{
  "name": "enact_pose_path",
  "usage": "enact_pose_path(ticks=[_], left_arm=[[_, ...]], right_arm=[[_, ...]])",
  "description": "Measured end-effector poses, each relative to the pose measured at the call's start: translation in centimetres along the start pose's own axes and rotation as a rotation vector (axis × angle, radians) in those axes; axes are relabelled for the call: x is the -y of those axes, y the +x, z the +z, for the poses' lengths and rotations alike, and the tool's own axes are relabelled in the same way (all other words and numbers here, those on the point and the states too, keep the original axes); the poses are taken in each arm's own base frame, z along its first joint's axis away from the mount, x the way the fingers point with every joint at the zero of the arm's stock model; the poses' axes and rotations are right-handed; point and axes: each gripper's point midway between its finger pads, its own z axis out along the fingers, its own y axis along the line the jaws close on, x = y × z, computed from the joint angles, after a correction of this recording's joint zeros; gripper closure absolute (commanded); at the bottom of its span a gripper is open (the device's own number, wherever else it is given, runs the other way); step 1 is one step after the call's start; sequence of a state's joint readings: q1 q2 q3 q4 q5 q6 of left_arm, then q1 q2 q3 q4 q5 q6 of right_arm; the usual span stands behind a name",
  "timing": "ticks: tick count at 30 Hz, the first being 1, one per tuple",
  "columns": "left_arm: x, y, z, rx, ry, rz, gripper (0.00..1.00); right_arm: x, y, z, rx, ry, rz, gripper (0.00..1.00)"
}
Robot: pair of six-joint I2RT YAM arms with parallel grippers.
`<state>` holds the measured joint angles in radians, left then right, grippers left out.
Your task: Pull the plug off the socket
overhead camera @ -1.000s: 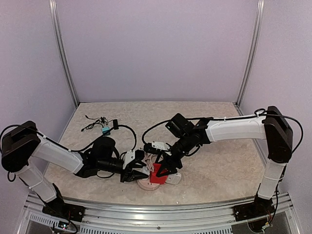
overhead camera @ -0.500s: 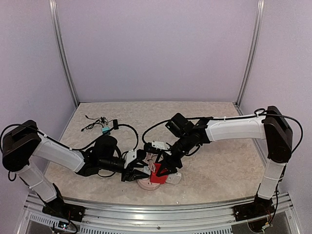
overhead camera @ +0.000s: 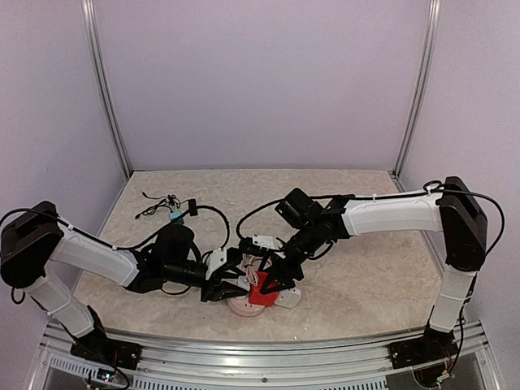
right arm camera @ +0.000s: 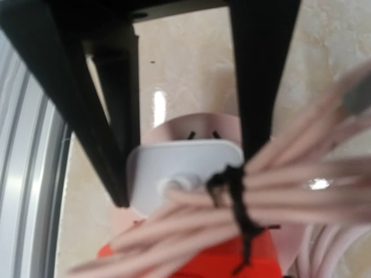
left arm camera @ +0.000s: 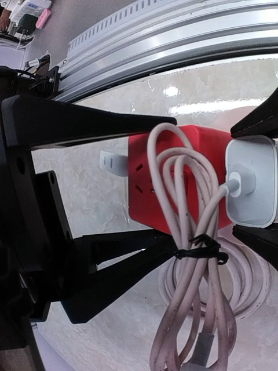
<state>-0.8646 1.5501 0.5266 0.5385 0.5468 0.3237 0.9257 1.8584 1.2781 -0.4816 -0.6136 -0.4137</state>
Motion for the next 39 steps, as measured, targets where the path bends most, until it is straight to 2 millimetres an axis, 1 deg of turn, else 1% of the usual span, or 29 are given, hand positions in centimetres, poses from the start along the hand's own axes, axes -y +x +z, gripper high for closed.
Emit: enact_pose_path(ticks=[6, 11, 16, 19, 23, 24, 27, 28, 30, 34, 39], left_arm=[[0.0, -0.4, 0.6, 0.002, 0.017, 0.009, 0.96], [-0.1, -0.3, 0.4, 0.013, 0.014, 0.001, 0.98], [-0.1, -0.4, 0.5, 0.017, 0.007, 0.006, 0.97], [-0.1, -0.4, 0.3, 0.023, 0.007, 0.006, 0.99], [-0.2, -0.5, 0.3, 0.025, 0.005, 0.006, 0.97], [-0.4, -1.2, 0.2, 0.055, 0.005, 0.014, 0.97], [-0.8, -6.4, -0.3, 0.196, 0.007, 0.104, 0.99], [-0.8, -6.8, 0.0, 0.189, 0.01, 0.102, 0.98], [-0.9, -6.4, 0.5, 0.176, 0.009, 0.099, 0.98], [-0.9, -6.1, 0.5, 0.17, 0.007, 0.106, 0.98], [-0.9, -6.1, -0.2, 0.184, -0.007, 0.111, 0.98]], right_arm=[[0.0, 0.3, -0.3, -0.011, -0.001, 0.015, 0.95], [0.1, 0.3, -0.3, -0.017, 0.006, 0.014, 0.95], [0.1, 0.3, -0.3, -0.028, 0.009, 0.017, 0.95], [0.1, 0.3, -0.3, -0.033, 0.017, 0.012, 0.95], [0.1, 0.3, -0.4, -0.044, 0.021, 0.017, 0.95], [0.1, 0.3, -0.3, -0.045, 0.024, 0.017, 0.95], [0.3, 0.0, -0.1, -0.047, 0.034, 0.016, 0.96], [0.5, 0.0, -0.2, -0.047, 0.038, 0.012, 0.96], [0.8, 0.1, -0.3, -0.055, 0.047, 0.021, 0.95], [0.8, 0.0, -0.3, -0.059, 0.05, 0.021, 0.96], [0.8, -0.1, -0.1, -0.059, 0.058, 0.016, 0.96]])
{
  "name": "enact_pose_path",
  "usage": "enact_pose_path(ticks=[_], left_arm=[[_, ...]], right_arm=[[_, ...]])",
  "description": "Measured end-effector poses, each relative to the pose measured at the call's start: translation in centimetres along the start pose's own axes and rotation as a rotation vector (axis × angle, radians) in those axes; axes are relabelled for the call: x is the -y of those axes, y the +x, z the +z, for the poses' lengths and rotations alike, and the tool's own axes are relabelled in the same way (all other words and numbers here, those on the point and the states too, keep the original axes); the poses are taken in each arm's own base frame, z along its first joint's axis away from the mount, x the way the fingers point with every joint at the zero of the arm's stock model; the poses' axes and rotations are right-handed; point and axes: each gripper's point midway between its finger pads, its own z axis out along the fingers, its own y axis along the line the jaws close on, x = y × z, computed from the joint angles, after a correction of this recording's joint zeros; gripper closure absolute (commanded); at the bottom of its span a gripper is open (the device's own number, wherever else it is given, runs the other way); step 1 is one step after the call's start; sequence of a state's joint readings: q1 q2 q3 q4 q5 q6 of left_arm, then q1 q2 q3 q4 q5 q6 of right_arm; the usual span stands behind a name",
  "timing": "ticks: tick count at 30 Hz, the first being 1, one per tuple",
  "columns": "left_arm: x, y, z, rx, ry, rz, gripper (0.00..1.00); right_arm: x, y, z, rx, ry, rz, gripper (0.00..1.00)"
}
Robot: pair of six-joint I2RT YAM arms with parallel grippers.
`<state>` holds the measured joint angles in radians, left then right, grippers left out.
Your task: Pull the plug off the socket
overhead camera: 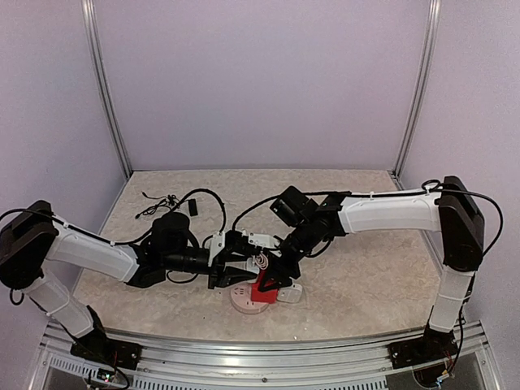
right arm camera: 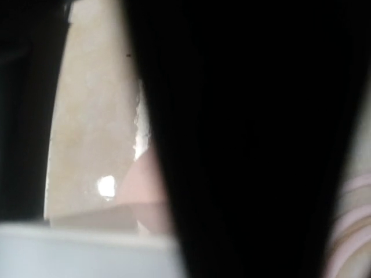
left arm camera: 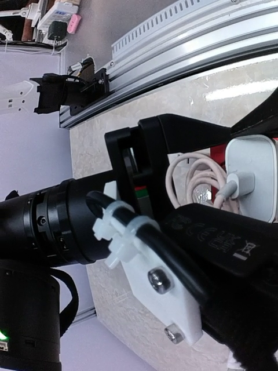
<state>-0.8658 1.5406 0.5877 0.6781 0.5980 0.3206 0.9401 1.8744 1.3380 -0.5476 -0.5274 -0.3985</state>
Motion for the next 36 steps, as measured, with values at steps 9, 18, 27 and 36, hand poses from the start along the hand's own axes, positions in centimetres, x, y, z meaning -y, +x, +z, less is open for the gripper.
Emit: enact_pose_path(ticks=[9, 18, 27, 36], left_arm=[[-1.9, 0.3, -4.6, 0.007, -0.139, -0.025, 0.97], [-9.0, 1.2, -10.2, -0.088, -0.523, -0.267, 0.95], [-19.6, 4.5, -22.4, -0.195, -1.11, -0.749, 0.9], [-18.6, 13.7, -26.7, -0.385, -1.263, -1.098, 0.91]], right_arm=[[0.1, -0.1, 0.2, 0.02, 0.02, 0.004, 0.96], [0.6, -0.2, 0.1, 0.042, 0.044, 0.033, 0.95], [4.1, -0.2, -0.9, 0.068, 0.141, 0.135, 0.94], [6.5, -0.5, -1.4, 0.094, 0.213, 0.22, 0.86]])
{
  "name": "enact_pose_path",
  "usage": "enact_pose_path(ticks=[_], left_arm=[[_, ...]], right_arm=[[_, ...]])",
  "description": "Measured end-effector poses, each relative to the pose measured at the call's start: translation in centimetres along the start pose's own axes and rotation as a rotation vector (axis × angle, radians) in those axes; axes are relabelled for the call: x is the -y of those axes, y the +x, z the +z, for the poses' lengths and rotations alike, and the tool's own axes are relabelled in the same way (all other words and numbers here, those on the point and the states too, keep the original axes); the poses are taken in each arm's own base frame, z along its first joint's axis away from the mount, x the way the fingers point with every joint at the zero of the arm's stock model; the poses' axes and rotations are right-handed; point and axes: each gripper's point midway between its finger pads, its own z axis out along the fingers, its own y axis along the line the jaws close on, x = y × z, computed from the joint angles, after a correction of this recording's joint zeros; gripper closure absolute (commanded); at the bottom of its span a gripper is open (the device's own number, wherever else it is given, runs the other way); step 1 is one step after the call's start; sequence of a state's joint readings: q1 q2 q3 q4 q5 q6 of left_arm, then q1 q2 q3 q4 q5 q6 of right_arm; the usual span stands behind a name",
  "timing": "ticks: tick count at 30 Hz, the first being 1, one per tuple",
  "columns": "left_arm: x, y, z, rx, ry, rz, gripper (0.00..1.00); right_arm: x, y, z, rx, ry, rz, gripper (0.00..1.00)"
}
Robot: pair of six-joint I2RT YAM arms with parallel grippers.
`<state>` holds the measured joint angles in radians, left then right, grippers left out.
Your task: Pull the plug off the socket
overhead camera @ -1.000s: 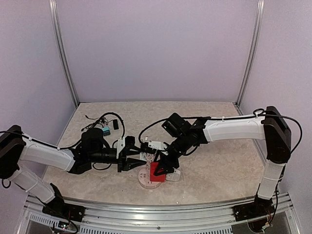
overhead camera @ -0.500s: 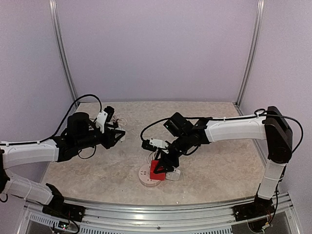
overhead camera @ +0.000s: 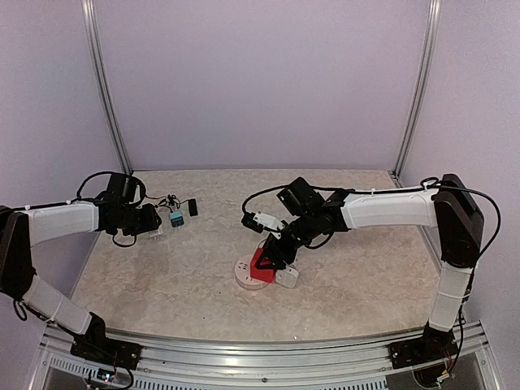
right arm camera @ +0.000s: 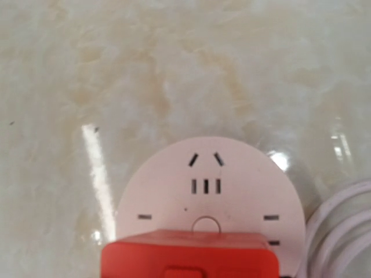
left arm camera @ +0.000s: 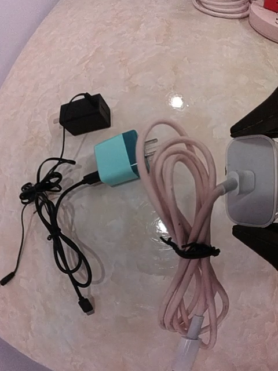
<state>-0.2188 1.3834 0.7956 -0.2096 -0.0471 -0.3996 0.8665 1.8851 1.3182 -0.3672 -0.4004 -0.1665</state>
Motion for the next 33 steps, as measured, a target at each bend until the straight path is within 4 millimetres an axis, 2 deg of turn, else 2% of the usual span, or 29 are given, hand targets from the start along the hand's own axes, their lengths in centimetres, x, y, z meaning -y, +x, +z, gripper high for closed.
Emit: enact_pose_path(ticks=[8, 10, 12, 14, 15, 17, 18, 19, 20, 23, 26, 28, 30, 33], left_arm=[[-2.7, 1.4, 5.0, -0.174, -0.053, -0.127, 0.91], [-3.2, 2.2, 6.3, -0.218, -0.062, -0.147, 0.87], [-2.9, 1.8, 6.9, -0.226, -0.052, -0.155, 0.8], [-2.7, 1.4, 7.4, -0.225, -0.044, -0.157, 0.68], [-2.6, 1.2, 7.7, -0.225, -0.042, -0.158, 0.59], [-2.5, 0.9, 7.9, -0.225, -0.038, -0.158, 0.46], [-2.4, 0.8, 7.9, -0.225, -0.038, -0.158, 0.31], [-2.4, 0.9, 7.9, -0.226, -0.038, -0.157, 0.09], [-2.5, 0.9, 7.9, -0.228, -0.039, -0.152, 0.02], [-2.2, 0.9, 7.4, -0.227, -0.038, -0.148, 0.01], [-1.2, -0.2, 5.6, -0.182, -0.027, -0.124, 0.01], [0.6, -2.1, 3.4, -0.101, -0.007, -0.079, 0.01], [1.9, -3.2, 1.9, -0.044, 0.006, -0.038, 0.01], [5.7, -4.8, -1.8, 0.099, 0.033, 0.083, 0.01]], right_arm=[[1.5, -0.5, 0.0, 0.014, 0.05, 0.046, 0.79], [1.7, -0.6, 0.0, 0.017, 0.056, 0.054, 0.73], [1.8, -0.7, 0.0, 0.019, 0.062, 0.058, 0.61], [2.0, -0.7, 0.0, 0.02, 0.068, 0.064, 0.42], [2.1, -0.7, 0.0, 0.021, 0.073, 0.066, 0.36], [2.3, -0.8, -0.1, 0.023, 0.083, 0.073, 0.32], [2.4, -0.8, -0.1, 0.024, 0.089, 0.076, 0.31], [2.5, -0.9, -0.1, 0.026, 0.097, 0.077, 0.29], [2.8, -0.9, -0.1, 0.026, 0.108, 0.079, 0.24], [3.6, -0.6, -0.3, 0.014, 0.155, 0.085, 0.21], [4.4, -0.5, -0.6, 0.011, 0.192, 0.093, 0.12], [5.0, -0.7, -1.3, 0.019, 0.221, 0.097, 0.07], [5.3, -1.2, -2.1, 0.037, 0.241, 0.102, 0.01], [5.5, -2.9, -4.4, 0.103, 0.269, 0.102, 0.0]])
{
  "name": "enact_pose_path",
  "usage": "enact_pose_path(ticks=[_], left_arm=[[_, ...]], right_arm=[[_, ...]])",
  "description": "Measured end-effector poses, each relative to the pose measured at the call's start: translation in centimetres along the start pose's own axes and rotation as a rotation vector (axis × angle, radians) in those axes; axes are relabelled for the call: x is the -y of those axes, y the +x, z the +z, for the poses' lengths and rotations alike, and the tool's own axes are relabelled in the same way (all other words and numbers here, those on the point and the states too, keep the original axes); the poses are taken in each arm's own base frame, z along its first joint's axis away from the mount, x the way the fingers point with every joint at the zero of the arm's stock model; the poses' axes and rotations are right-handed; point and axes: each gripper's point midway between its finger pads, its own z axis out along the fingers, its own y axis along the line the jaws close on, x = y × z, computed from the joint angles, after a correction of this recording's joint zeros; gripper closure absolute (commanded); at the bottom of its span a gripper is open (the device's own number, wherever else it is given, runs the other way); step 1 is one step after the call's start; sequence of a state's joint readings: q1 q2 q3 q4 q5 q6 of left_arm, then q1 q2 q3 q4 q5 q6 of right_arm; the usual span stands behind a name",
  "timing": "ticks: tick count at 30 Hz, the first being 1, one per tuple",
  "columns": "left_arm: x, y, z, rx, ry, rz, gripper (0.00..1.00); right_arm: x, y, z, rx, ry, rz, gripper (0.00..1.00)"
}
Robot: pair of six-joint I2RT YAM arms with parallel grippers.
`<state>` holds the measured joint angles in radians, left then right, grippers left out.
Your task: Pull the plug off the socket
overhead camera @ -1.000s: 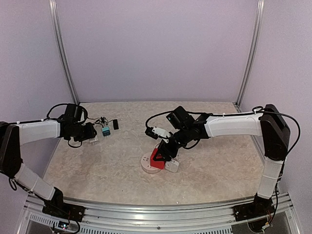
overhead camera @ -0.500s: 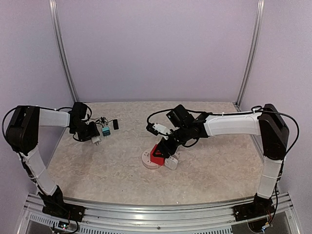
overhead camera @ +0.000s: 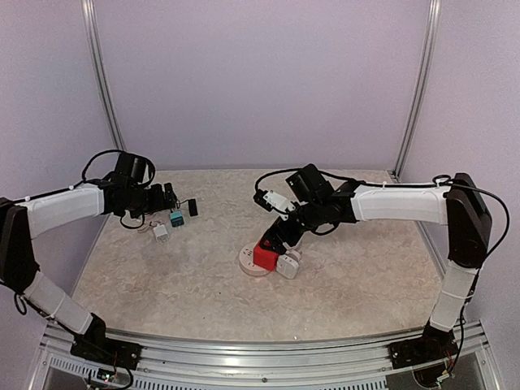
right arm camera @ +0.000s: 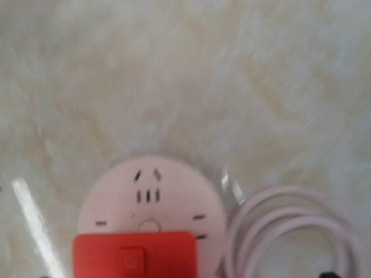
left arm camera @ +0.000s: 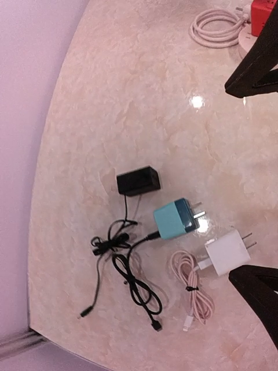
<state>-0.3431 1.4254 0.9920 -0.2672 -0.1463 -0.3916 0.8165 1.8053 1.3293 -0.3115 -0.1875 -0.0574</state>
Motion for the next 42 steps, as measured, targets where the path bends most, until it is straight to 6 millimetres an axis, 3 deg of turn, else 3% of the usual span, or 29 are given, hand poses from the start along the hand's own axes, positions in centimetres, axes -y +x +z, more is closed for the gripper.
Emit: enact_pose_path(ticks=[4, 8, 10, 12, 14, 19, 24, 32, 37, 42], left_arm=[[6.0, -0.7, -5.3, 0.171, 0.136, 0.15, 0.01], [6.9, -0.4, -8.2, 0.248, 0.232, 0.145, 0.01], [7.5, 1.0, -8.7, 0.258, 0.272, 0.159, 0.01], [9.3, 4.1, -9.0, 0.225, 0.333, 0.205, 0.01], [11.1, 7.6, -8.8, 0.159, 0.382, 0.261, 0.01], [13.7, 13.4, -6.5, 0.017, 0.387, 0.354, 0.01], [15.6, 18.3, -3.7, -0.113, 0.371, 0.425, 0.01], [18.2, 22.2, -0.6, -0.196, 0.364, 0.482, 0.01], [18.4, 23.3, 0.0, -0.214, 0.364, 0.488, 0.01], [19.2, 23.6, 0.4, -0.211, 0.384, 0.479, 0.01]], right_arm=[[0.6, -3.0, -3.3, 0.128, 0.013, 0.008, 0.0], [2.2, -4.8, -5.5, 0.24, -0.001, 0.071, 0.0], [3.9, -4.9, -5.9, 0.277, -0.007, 0.123, 0.0], [6.4, -4.3, -6.1, 0.293, -0.007, 0.186, 0.02], [9.1, -3.3, -5.9, 0.298, -0.005, 0.254, 0.05], [13.8, 0.1, -4.4, 0.271, 0.006, 0.381, 0.14], [14.2, 2.4, -1.8, 0.207, -0.013, 0.419, 0.24], [15.5, 4.8, 3.1, 0.119, -0.029, 0.44, 0.27], [15.9, 3.4, 5.5, 0.116, -0.052, 0.415, 0.31], [14.0, 1.2, 7.6, 0.124, -0.099, 0.357, 0.32]])
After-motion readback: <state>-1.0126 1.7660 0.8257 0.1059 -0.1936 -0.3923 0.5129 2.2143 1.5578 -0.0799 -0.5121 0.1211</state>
